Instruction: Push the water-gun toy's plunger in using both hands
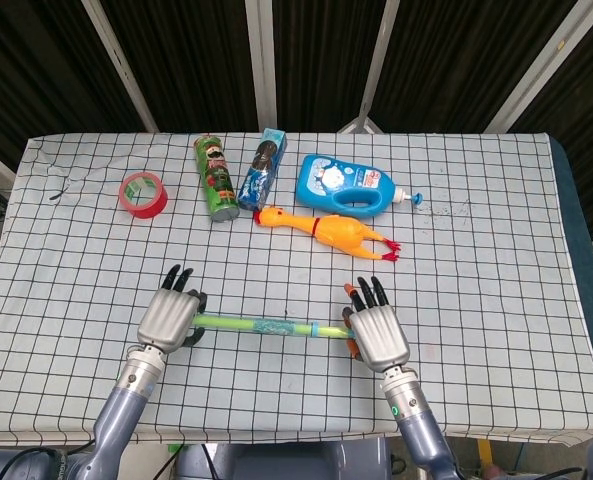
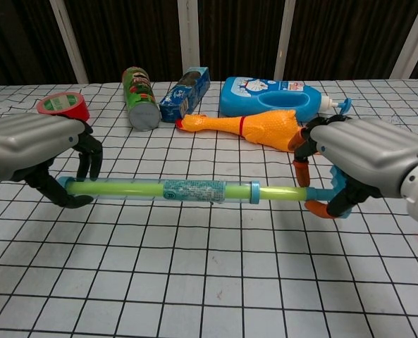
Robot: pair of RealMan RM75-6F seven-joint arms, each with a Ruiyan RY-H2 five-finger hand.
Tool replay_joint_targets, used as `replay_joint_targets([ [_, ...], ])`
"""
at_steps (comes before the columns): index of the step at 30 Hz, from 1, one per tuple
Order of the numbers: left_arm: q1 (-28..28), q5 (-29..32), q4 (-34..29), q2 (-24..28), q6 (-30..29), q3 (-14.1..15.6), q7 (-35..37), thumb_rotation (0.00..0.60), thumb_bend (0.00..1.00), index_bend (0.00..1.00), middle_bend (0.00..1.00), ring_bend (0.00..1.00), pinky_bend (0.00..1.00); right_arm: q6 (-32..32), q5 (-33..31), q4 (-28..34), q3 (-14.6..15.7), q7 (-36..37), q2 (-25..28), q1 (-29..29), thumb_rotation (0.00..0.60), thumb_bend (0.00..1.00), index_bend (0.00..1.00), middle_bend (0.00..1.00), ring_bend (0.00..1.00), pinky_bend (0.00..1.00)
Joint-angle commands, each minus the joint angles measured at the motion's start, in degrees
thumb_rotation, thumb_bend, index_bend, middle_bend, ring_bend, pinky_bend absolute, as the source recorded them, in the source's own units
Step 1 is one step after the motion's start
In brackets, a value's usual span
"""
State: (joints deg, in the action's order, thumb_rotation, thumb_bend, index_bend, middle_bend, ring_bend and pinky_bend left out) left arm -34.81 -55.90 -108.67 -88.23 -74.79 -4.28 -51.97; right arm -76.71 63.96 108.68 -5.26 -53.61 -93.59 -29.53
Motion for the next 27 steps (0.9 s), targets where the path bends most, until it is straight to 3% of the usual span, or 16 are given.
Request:
replay_joint_targets([
  [1,0.0,0.2,-0.2,0.2,0.0,0.0,-0.1,0.600,0.48,0.51,0.53,0.09,0.00,0.0,0.1,0.0,0.0,0.1,0.0,0.0,0.600,0.48,0.66,0.20,0.00,0.00],
  [3,0.0,0.4,-0.4,0.4,-0.1,0.0,0.0,0.600,0.47,0.50,0.51,0.09,0.00,-0.1,0.1,0.0,0.0,0.0,0.2,0.0,0.600,0.48,0.59,0.20,0.00,0.00],
  [8,-0.1,0.6,-0.7,0.9,0.0,0.0,0.1,0.600,0.37,0.43,0.36,0.09,0.00,0.6,-1.7,0.7,1.3,-3.4,1.5,-0.4,0.600,0.48,0.18,0.11,0.00,0.00],
  [11,0.0,0.7,-1.1,1.3,0.2,0.3,0.5,0.600,0.31,0.36,0.28,0.09,0.00,0.7,-4.2,2.2,1.4,-5.2,2.1,-0.4,0.600,0.48,0.02,0.03,0.00,0.00],
  [18,0.6,-0.3,-1.9,2.8,0.7,1.4,2.6,0.600,0.25,0.30,0.22,0.09,0.00,-0.3,-7.4,4.5,0.9,-7.4,3.3,-0.9,0.600,0.46,0.00,0.00,0.00,0.00],
  [27,4.4,-7.3,-4.4,9.8,-1.1,4.0,10.9,0.600,0.25,0.30,0.21,0.08,0.00,-2.2,-2.8,6.7,2.9,-1.0,9.6,1.6,0.600,0.45,0.00,0.00,0.00,0.00],
])
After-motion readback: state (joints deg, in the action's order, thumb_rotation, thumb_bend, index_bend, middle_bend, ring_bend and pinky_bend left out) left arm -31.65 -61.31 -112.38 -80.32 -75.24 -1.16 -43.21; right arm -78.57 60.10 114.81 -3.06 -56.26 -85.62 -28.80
